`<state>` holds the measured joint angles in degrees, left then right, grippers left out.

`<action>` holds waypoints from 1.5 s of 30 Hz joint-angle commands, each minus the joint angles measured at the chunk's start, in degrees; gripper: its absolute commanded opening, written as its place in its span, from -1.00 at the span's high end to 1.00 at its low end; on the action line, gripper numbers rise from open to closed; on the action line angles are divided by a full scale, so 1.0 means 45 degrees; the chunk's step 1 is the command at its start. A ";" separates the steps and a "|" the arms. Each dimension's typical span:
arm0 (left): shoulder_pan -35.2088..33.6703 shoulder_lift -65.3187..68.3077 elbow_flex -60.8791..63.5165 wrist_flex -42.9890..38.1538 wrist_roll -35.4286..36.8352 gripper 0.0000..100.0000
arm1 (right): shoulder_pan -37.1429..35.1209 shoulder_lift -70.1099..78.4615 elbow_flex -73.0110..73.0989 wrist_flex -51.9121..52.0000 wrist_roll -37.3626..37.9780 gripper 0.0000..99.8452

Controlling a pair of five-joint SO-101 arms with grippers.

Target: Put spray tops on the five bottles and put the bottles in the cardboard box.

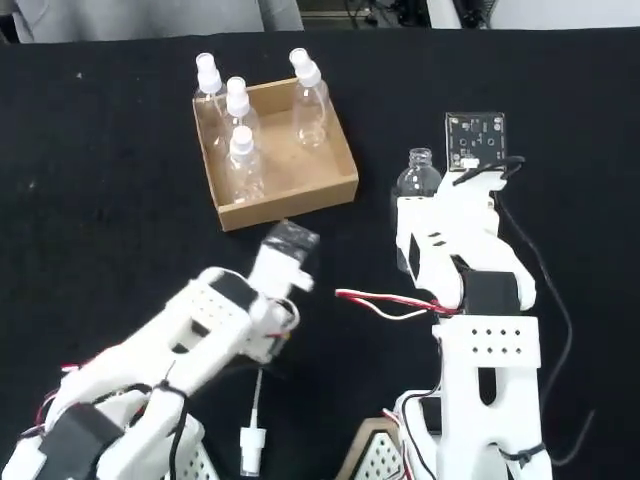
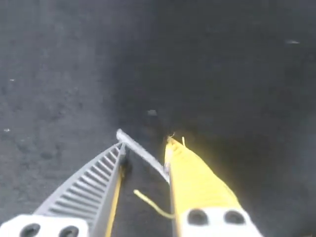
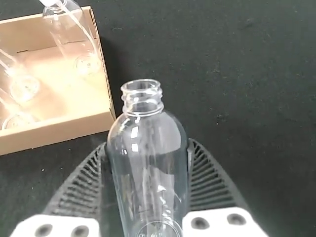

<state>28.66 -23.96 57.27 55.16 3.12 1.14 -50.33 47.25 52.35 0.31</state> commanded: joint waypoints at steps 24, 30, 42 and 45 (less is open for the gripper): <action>-0.5363 0.0762 -0.1670 -0.0176 0.0391 0.94 | 0.0274 -0.0400 -0.0029 -0.0352 -0.0020 0.94; -0.6476 0.0723 -0.1924 -0.0195 0.0606 0.94 | 0.0274 -0.0381 -0.0029 -0.0352 -0.0020 0.94; -0.6984 0.0606 -0.4073 0.2618 -0.0137 0.78 | 0.0274 -0.0381 -0.0029 -0.0352 0.0000 0.94; -0.6984 0.0606 -0.4542 0.3477 0.0391 0.63 | 0.0274 -0.0381 -0.0029 -0.0352 0.0000 0.94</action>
<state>-2.37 -20.18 42.42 66.07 3.03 1.23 -50.33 47.25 52.35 0.31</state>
